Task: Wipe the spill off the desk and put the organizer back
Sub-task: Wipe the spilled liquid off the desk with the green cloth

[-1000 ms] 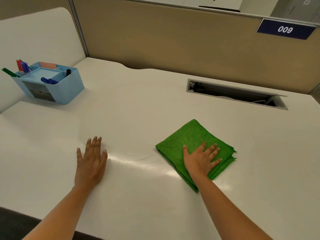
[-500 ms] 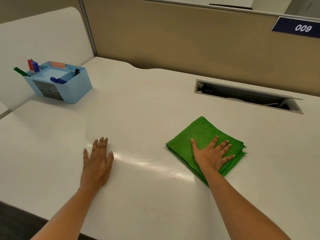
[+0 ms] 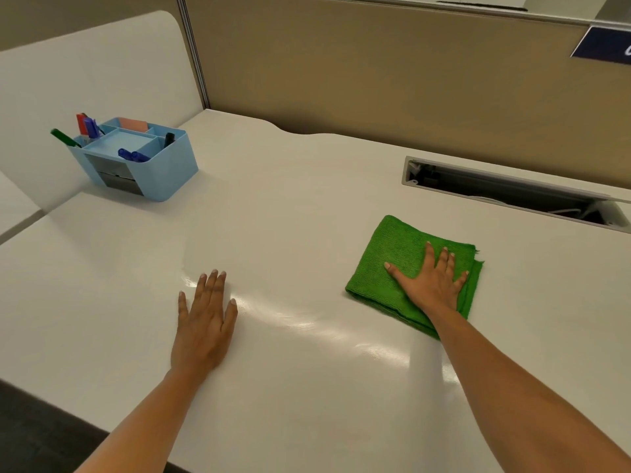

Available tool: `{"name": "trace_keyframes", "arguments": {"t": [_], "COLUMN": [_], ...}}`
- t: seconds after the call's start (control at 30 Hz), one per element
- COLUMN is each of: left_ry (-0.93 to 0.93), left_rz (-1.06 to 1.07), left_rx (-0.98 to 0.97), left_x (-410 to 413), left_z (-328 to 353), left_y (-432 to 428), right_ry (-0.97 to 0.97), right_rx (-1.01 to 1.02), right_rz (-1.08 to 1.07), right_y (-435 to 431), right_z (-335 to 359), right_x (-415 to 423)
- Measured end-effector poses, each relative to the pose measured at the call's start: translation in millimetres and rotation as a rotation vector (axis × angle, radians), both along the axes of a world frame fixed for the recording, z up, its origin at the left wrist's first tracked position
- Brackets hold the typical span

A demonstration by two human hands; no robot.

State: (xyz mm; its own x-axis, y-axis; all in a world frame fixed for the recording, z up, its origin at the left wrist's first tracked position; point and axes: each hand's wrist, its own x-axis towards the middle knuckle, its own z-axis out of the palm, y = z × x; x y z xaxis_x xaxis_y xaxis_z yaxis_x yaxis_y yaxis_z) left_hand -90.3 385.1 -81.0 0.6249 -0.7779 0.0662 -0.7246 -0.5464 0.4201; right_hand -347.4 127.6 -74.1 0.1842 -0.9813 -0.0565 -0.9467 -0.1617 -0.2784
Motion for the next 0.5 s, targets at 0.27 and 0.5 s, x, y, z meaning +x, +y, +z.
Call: {"name": "trace_keyframes", "arguments": {"t": [0.27, 0.5], "left_ry": [-0.001, -0.002], "left_rz": [-0.005, -0.001], "left_rx": [-0.003, 0.003], "left_x": [0, 0], "left_z": [-1, -1], "left_y": [-1, -1], "right_ry": [0.024, 0.066], "right_rx": [0.004, -0.004], "right_rz": [0.173, 0.293], "right_y": [-18, -24], "right_z": [-1, 0], "right_x": [14, 34]}}
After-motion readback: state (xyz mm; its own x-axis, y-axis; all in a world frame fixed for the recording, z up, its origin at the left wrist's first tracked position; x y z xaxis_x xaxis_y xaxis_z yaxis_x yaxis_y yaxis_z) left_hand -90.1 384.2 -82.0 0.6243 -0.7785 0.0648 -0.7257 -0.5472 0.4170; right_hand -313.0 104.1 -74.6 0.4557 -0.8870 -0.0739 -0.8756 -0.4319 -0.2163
